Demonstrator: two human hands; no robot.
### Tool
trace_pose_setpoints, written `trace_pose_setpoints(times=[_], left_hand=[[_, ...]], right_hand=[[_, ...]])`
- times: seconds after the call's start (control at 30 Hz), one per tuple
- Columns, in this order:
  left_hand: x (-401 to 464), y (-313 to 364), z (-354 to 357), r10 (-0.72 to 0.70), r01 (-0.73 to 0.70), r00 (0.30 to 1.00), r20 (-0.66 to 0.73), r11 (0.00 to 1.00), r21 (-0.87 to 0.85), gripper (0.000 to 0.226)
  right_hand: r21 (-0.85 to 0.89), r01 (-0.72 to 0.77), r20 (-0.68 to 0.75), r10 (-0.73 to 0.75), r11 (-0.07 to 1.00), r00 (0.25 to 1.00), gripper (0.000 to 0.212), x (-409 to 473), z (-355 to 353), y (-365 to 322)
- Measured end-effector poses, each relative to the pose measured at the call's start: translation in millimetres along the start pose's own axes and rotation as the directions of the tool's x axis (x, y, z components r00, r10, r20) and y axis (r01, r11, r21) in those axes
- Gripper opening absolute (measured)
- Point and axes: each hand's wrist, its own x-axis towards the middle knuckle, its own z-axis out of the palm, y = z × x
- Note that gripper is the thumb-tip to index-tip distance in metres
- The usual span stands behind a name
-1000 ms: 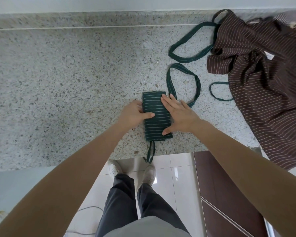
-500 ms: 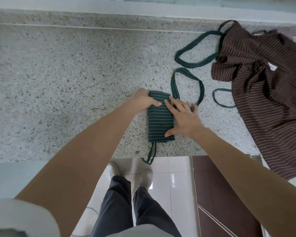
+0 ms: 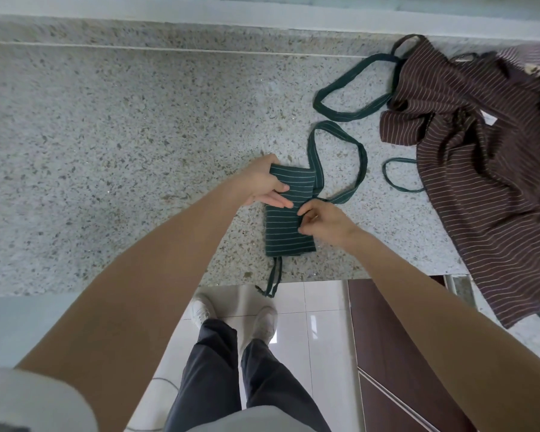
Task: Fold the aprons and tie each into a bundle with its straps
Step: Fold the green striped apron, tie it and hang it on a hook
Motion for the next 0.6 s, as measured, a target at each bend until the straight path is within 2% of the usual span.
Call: trace_pose_setpoints(times=[0.07,0.13,0.17,0.2,0.27,0.33,0.4,0.5,0.6], left_hand=[[-2.8,-2.8,0.3,0.049,-0.05,0.998,0.027,0.998,0.039,0.029],[-7.4,-6.7,0.0,0.112,-0.117,0.992,0.053,0.989,0.093,0.026],[-9.9,-9.7,-0.3,0.145,-0.153,0.987,0.072,0.981,0.121,0.024],[-12.8,-13.5,-0.9,0.178,-0.191,0.979,0.095,0.969,0.154,0.024],[-20.9,-23.0,-1.2,0.258,-0.287,0.956,0.138,0.92,0.268,0.022],[-27.9,-35.0,-0.2,0.374,-0.406,0.913,0.165,0.78,0.477,0.019],[-33.1,-48.3,4.8,0.451,-0.474,0.872,0.189,0.683,0.557,0.016],[-38.4,-61.5,10.0,0.491,-0.521,0.843,0.218,0.648,0.555,0.013],[-37.8,-65.8,8.2,0.525,-0.565,0.809,0.266,0.567,0.599,0.018]], right_hand=[[0.302,-0.122,0.039,0.116,0.945,0.993,0.027,-1.1,-4.8,-8.0],[0.624,-0.249,0.145,0.203,0.74,0.968,0.025,-5.3,-11.1,-12.5],[0.695,-0.292,0.181,0.233,0.657,0.955,0.025,-6.7,-14.9,-12.1],[0.731,-0.321,0.206,0.255,0.602,0.945,0.032,-7.9,-17.5,-11.5],[0.746,-0.334,0.215,0.266,0.577,0.94,0.056,-6.9,-19.7,-9.1],[0.735,-0.307,0.194,0.247,0.605,0.949,0.07,-4.9,-17.5,-9.7],[0.729,-0.271,0.167,0.221,0.628,0.961,0.067,-4.2,-16.1,-10.8],[0.696,-0.258,0.142,0.224,0.669,0.964,0.054,-5.1,-15.4,-13.2],[0.685,-0.249,0.106,0.245,0.685,0.964,0.031,-4.9,-9.9,-14.6]])
